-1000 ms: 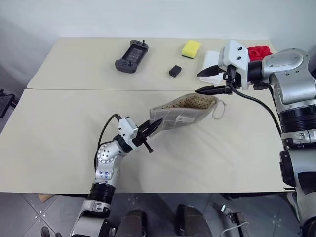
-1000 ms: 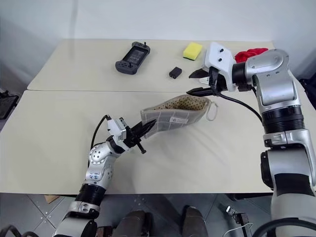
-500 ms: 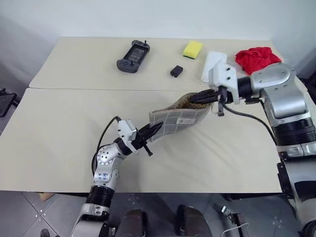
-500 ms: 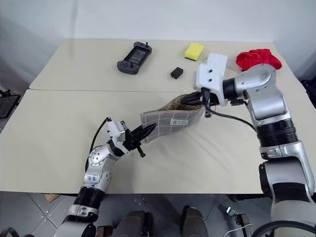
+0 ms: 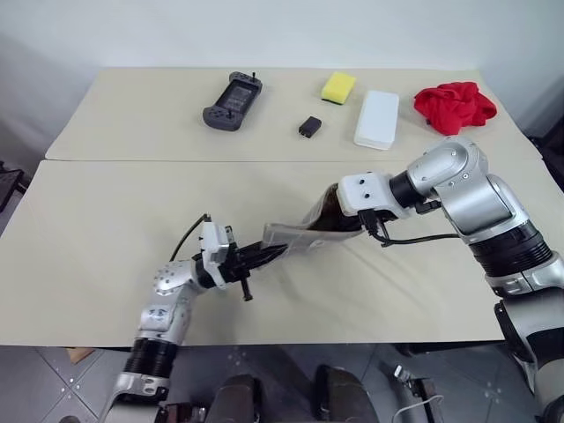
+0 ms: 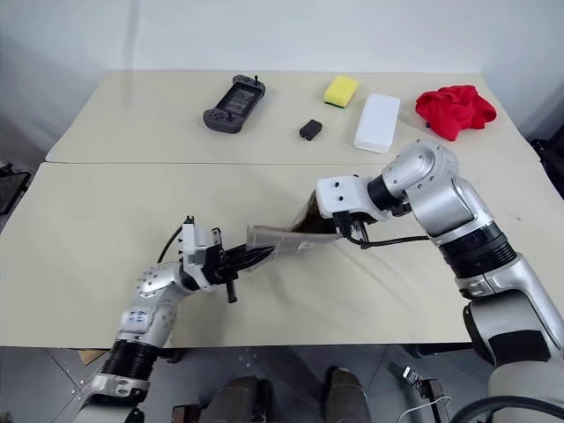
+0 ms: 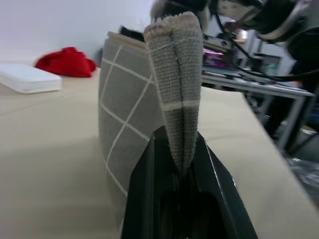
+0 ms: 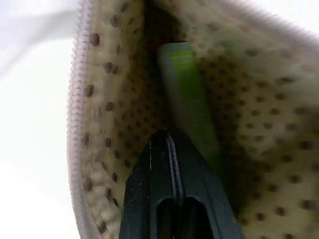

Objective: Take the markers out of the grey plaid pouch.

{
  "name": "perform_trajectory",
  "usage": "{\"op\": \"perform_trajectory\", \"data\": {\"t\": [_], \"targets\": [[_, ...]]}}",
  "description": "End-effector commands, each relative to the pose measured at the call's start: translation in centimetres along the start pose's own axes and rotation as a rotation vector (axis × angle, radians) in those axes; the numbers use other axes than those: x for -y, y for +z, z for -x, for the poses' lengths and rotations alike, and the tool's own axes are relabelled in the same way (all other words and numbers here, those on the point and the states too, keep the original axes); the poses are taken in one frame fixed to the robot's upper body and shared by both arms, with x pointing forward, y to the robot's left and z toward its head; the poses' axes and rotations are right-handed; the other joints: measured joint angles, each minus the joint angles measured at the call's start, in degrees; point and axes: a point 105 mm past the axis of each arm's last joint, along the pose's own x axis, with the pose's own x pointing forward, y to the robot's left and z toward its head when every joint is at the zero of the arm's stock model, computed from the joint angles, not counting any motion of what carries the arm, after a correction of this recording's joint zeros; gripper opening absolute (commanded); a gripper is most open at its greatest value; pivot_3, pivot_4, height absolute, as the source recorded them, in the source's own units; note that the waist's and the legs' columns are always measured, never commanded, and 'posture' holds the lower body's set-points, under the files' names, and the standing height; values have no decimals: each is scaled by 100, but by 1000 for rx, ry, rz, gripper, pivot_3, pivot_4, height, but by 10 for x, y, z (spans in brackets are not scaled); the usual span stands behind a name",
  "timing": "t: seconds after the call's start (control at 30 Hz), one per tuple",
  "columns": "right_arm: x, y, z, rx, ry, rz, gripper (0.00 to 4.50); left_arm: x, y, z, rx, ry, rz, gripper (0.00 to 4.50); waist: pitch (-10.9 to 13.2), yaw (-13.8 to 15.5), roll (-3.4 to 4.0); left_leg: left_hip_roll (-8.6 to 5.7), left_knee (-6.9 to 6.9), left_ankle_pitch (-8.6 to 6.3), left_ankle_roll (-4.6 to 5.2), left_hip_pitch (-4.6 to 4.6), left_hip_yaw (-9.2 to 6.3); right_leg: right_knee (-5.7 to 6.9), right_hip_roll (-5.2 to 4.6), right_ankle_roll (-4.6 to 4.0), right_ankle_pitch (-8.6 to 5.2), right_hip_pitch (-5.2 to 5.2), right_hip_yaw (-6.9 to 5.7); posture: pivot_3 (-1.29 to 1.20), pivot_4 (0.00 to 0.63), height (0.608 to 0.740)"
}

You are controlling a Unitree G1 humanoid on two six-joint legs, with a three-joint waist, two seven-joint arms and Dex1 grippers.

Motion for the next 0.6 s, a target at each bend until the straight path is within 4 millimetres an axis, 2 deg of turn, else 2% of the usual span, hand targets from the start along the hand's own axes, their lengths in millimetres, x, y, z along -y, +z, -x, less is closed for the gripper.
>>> {"op": "perform_trajectory", "data": {"t": [0.03, 0.17, 0.27, 0.37, 0.47, 0.6], "targets": [[-12, 15, 8, -7, 48, 12, 13, 12, 7, 14, -8, -75, 96, 0, 0, 21, 0, 0, 2, 0, 0, -1, -7, 0, -1, 0, 0, 2, -2, 0, 150, 740], [-12, 19, 5, -36, 11, 6, 13, 11, 4, 34, -66, -88, 216, 0, 0, 17, 0, -8, 4, -1, -1, -1, -9, 1, -3, 0, 0, 4, -2, 0, 150, 740], [-16, 23, 1, -35, 11, -4, 13, 1, 1, 41, -84, -55, 199, 0, 0, 12, 0, -8, 3, -1, -2, 0, -9, 4, -2, -1, 0, 3, -2, 0, 150, 740], [-12, 20, -19, -37, -26, -21, 13, -27, 1, 39, -75, 57, 82, 0, -1, 30, -2, -11, 5, -1, -2, 0, -8, 6, -2, -1, 0, 4, -3, 0, 150, 740], [-4, 20, -29, -16, -96, -29, 13, -36, -1, 34, -95, 84, -22, 0, -3, 17, -5, -13, 18, -1, -2, 0, -4, 20, -3, -1, 0, 6, -4, 0, 150, 740], [-4, 24, -36, 4, -111, -25, 1144, -41, -2, 30, -95, 114, -141, 0, -3, 13, -5, -13, 18, -1, -2, 0, 4, 22, -3, -1, 0, 4, -3, 0, 150, 740]]}}
